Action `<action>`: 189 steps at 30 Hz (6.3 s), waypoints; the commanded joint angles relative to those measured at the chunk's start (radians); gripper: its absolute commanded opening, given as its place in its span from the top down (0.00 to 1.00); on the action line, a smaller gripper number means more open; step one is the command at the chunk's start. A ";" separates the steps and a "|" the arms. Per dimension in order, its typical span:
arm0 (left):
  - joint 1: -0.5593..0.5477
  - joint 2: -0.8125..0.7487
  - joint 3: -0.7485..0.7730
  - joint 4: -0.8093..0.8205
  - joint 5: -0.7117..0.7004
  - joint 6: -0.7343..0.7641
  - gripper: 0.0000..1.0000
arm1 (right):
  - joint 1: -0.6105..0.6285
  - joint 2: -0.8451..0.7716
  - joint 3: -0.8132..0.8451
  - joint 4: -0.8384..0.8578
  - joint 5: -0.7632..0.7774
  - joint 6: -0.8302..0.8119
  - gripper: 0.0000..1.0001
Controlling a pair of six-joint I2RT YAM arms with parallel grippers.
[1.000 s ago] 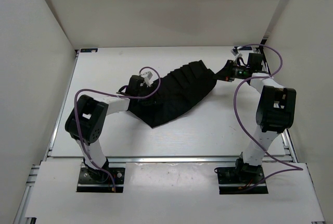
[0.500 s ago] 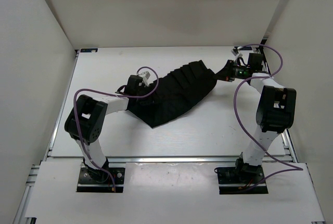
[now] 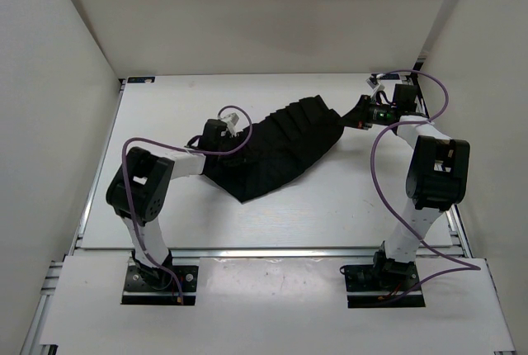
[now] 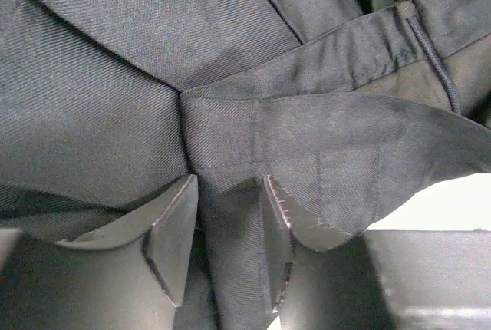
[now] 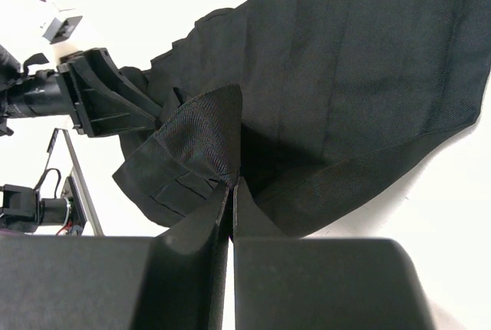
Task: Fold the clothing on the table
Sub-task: Fold the skirt
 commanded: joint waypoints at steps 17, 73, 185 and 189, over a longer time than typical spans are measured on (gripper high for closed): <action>0.055 -0.204 -0.089 0.097 0.034 -0.064 1.00 | 0.000 0.001 0.039 0.015 0.032 0.000 1.00; 0.312 -1.028 -0.569 -0.063 -0.050 -0.299 1.00 | 0.063 -0.156 -0.066 -0.102 0.176 0.027 1.00; 0.286 -0.307 -0.195 -0.229 -0.167 -0.117 0.26 | 0.331 0.500 0.625 -0.381 0.123 -0.310 0.28; 0.286 -0.304 -0.195 -0.223 -0.168 -0.118 0.26 | 0.336 0.500 0.635 -0.386 0.130 -0.315 0.53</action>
